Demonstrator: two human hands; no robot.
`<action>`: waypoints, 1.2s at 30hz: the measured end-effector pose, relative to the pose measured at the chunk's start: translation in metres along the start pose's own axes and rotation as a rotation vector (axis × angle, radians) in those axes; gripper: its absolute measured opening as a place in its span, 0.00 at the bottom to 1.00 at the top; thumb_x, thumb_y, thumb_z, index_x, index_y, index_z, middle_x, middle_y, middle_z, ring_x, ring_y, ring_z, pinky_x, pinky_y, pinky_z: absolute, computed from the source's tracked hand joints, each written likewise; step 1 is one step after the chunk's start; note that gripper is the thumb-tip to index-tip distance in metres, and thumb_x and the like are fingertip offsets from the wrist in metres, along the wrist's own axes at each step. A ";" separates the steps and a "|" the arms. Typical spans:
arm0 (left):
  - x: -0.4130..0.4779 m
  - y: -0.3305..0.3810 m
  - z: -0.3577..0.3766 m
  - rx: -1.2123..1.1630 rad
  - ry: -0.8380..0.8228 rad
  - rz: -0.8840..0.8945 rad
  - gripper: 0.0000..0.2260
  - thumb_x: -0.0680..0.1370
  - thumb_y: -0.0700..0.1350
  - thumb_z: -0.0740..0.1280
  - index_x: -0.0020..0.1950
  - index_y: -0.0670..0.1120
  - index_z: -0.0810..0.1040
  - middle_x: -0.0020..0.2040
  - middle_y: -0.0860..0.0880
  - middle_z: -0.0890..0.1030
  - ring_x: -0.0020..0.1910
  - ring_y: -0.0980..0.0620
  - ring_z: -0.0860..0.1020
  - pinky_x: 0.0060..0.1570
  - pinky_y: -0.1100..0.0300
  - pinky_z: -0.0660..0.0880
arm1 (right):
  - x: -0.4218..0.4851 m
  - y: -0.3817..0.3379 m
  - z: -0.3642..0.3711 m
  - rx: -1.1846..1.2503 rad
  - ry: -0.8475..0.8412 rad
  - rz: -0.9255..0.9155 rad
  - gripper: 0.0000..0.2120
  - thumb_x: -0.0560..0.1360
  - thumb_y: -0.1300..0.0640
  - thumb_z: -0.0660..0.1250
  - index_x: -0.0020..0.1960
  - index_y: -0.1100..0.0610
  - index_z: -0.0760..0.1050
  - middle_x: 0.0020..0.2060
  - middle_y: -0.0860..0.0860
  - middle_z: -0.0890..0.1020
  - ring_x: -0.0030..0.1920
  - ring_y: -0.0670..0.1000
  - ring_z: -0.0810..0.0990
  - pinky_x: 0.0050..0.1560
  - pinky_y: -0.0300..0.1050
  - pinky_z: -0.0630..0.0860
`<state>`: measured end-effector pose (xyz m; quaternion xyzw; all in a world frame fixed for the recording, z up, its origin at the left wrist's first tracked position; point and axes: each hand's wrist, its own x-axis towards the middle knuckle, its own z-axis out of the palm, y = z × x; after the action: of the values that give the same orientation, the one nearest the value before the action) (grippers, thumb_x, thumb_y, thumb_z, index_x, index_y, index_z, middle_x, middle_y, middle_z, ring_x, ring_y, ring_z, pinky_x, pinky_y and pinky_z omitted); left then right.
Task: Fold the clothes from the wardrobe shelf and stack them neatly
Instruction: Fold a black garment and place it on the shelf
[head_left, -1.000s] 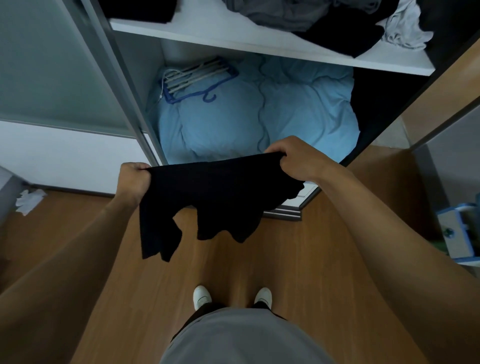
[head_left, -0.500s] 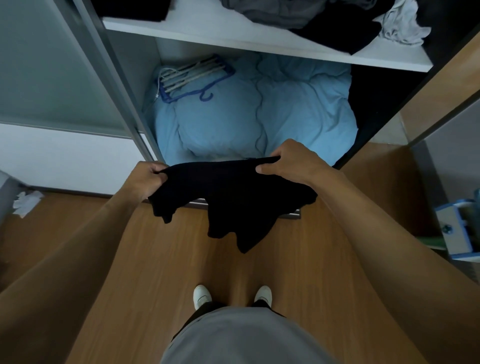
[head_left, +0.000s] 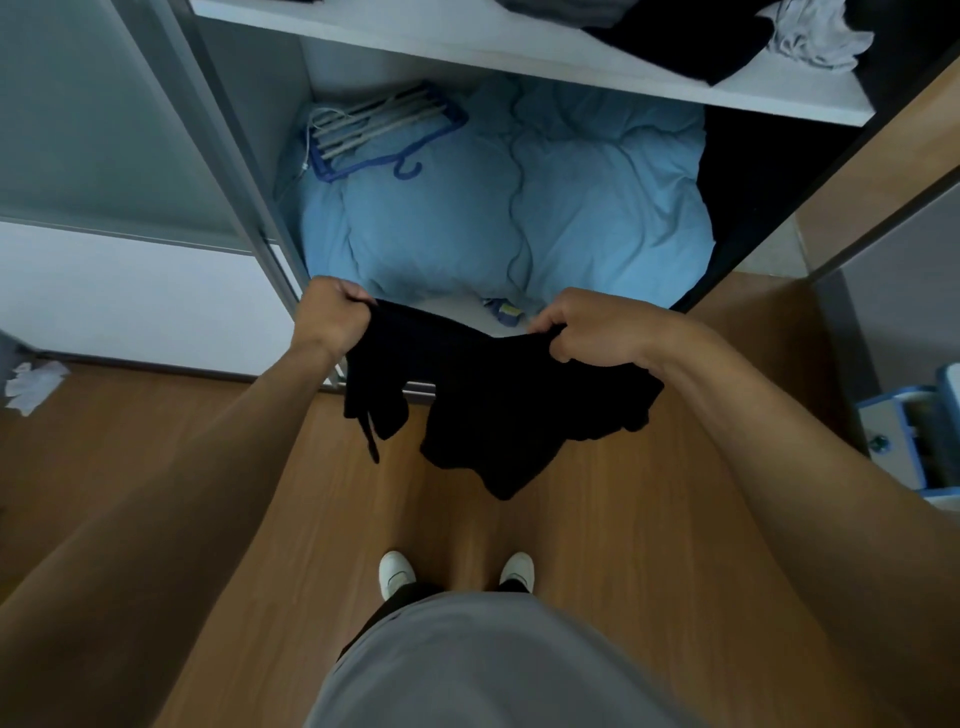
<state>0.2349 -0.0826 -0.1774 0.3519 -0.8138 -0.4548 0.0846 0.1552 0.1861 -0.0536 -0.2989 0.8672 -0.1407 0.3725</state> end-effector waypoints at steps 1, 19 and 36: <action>-0.002 0.003 0.004 -0.012 -0.016 0.001 0.16 0.72 0.31 0.59 0.39 0.47 0.83 0.40 0.50 0.82 0.45 0.52 0.80 0.49 0.65 0.72 | 0.002 -0.002 0.006 0.013 0.007 0.006 0.18 0.77 0.68 0.59 0.58 0.53 0.81 0.47 0.44 0.79 0.52 0.46 0.77 0.46 0.31 0.71; -0.045 0.046 0.052 -0.309 -0.474 0.049 0.11 0.75 0.30 0.66 0.50 0.44 0.79 0.45 0.49 0.80 0.42 0.56 0.78 0.44 0.66 0.75 | 0.005 -0.018 0.022 0.142 0.036 -0.107 0.12 0.76 0.45 0.70 0.38 0.51 0.79 0.31 0.44 0.80 0.34 0.43 0.80 0.38 0.40 0.72; -0.092 0.025 0.030 -0.373 -0.807 0.047 0.14 0.79 0.50 0.69 0.52 0.40 0.83 0.46 0.44 0.85 0.46 0.48 0.83 0.48 0.58 0.76 | 0.031 -0.012 0.005 0.123 0.135 -0.078 0.12 0.74 0.49 0.74 0.38 0.56 0.78 0.29 0.42 0.80 0.29 0.38 0.78 0.29 0.32 0.72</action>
<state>0.2767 0.0058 -0.1579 0.1065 -0.6934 -0.6927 -0.1675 0.1470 0.1578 -0.0688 -0.2988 0.8679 -0.2279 0.3249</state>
